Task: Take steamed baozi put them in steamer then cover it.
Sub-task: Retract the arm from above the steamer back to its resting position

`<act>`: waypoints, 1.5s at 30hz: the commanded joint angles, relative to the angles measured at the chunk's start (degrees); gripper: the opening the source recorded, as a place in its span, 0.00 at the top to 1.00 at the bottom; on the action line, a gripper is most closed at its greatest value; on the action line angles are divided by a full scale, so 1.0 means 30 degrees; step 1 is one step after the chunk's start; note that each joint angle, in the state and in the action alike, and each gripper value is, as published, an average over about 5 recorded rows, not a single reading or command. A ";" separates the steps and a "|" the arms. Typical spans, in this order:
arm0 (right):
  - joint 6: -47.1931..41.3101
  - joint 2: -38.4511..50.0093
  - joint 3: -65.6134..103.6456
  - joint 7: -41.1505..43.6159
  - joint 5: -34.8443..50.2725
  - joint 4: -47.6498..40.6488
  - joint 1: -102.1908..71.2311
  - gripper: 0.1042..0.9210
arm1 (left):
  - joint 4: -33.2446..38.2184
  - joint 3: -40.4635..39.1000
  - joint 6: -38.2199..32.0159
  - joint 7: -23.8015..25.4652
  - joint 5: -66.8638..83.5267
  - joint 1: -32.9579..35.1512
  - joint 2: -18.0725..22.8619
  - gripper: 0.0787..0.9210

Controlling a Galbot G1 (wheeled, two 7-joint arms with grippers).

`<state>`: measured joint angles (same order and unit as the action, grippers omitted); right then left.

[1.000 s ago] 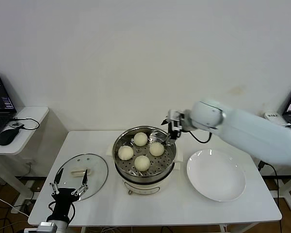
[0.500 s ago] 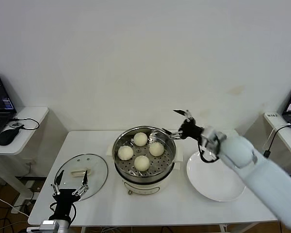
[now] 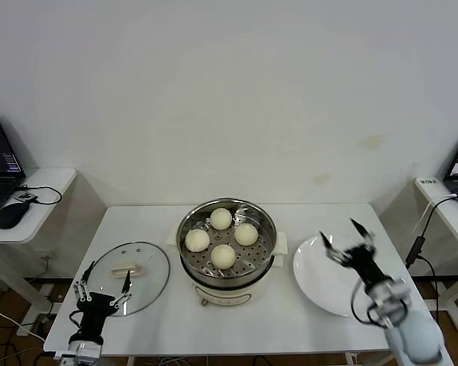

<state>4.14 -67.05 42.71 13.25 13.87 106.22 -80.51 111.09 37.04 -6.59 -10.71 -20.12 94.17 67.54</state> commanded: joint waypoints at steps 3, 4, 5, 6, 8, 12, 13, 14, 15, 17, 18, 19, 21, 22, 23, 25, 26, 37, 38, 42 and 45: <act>0.1041 -0.4293 0.3650 -0.0199 -0.0557 0.0065 -0.2446 0.12 | -0.2989 0.1843 -0.1176 -0.0333 -1.5945 -0.0092 -0.1668 0.12; 0.0989 -0.4398 0.3592 -0.0210 -0.0594 0.0115 -0.2457 0.12 | -0.3389 0.1755 -0.1200 -0.0335 -1.6322 -0.0299 -0.1783 0.12; 0.0936 -0.4493 0.3536 -0.0209 -0.0628 0.0172 -0.2478 0.12 | -0.3721 0.1613 -0.1218 -0.0282 -1.6540 -0.0505 -0.1914 0.12; 0.0898 -0.4555 0.3496 -0.0200 -0.0652 0.0232 -0.2510 0.12 | -0.4030 0.1420 -0.1213 -0.0202 -1.6681 -0.0717 -0.2068 0.12; 0.0847 -0.4655 0.3438 -0.0181 -0.0683 0.0348 -0.2626 0.12 | -0.4626 0.0977 -0.1150 0.0034 -1.6820 -0.1167 -0.2356 0.12; 0.0906 -0.4810 0.3390 -0.0151 -0.0853 0.0505 -0.2960 0.12 | -0.5992 0.0302 -0.1008 0.0366 -1.6970 -0.2375 -0.2688 0.12; 0.0936 -0.4852 0.3384 -0.0150 -0.0922 0.0524 -0.3045 0.12 | -0.6316 0.0158 -0.0988 0.0414 -1.6954 -0.2697 -0.2741 0.12; 0.0964 -0.4892 0.3377 -0.0152 -0.0988 0.0537 -0.3126 0.12 | -0.6562 0.0033 -0.0978 0.0435 -1.6927 -0.2963 -0.2774 0.12; 0.0998 -0.4938 0.3368 -0.0157 -0.1052 0.0544 -0.3212 0.12 | -0.6785 -0.0095 -0.0966 0.0452 -1.6929 -0.3257 -0.2788 0.12; 0.1053 -0.5019 0.3345 -0.0166 -0.1156 0.0539 -0.3352 0.12 | -0.7183 -0.0346 -0.0937 0.0451 -1.6921 -0.3851 -0.2797 0.12; 0.1078 -0.5067 0.3329 -0.0168 -0.1208 0.0531 -0.3415 0.12 | -0.7336 -0.0442 -0.0923 0.0434 -1.6930 -0.4161 -0.2782 0.12; 0.1100 -0.5109 0.3315 -0.0168 -0.1253 0.0523 -0.3469 0.12 | -0.7480 -0.0523 -0.0912 0.0428 -1.6932 -0.4470 -0.2759 0.12; 0.1122 -0.5208 0.3291 -0.0173 -0.1314 0.0513 -0.3531 0.12 | -0.7624 -0.0658 -0.0877 0.0430 -1.6872 -0.4983 -0.2731 0.12; 0.1130 -0.5261 0.3283 -0.0175 -0.1342 0.0515 -0.3554 0.12 | -0.7646 -0.0718 -0.0859 0.0443 -1.6829 -0.5164 -0.2724 0.12; 0.1135 -0.5300 0.3277 -0.0178 -0.1357 0.0523 -0.3571 0.12 | -0.7659 -0.0795 -0.0841 0.0456 -1.6770 -0.5332 -0.2723 0.12; 0.1155 -0.5388 0.3271 -0.0193 -0.1413 0.0509 -0.3588 0.12 | -0.7696 -0.0954 -0.0813 0.0473 -1.6670 -0.5613 -0.2712 0.12; 0.1168 -0.5419 0.3279 -0.0199 -0.1441 0.0479 -0.3585 0.12 | -0.7741 -0.1037 -0.0804 0.0469 -1.6641 -0.5745 -0.2689 0.12; 0.1197 -0.5566 0.3505 -0.0195 -0.1450 0.0520 -0.3717 0.12 | -0.9080 -0.1974 -0.0689 0.0514 -1.6628 -0.7389 -0.2262 0.12; 0.1197 -0.5573 0.3517 -0.0193 -0.1458 0.0512 -0.3725 0.12 | -0.9245 -0.2055 -0.0668 0.0516 -1.6642 -0.7573 -0.2221 0.12; 0.1217 -0.5626 0.3542 -0.0164 -0.1514 0.0450 -0.3787 0.12 | -1.0011 -0.2338 -0.0599 0.0563 -1.6675 -0.8322 -0.2118 0.12; 0.1243 -0.5688 0.3543 -0.0141 -0.1562 0.0424 -0.3850 0.12 | -1.0618 -0.2523 -0.0591 0.0553 -1.6654 -0.8780 -0.2067 0.12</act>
<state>7.74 -83.66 53.12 12.74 9.36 107.55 -91.63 83.99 30.89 -8.36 -9.09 -69.37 72.88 61.38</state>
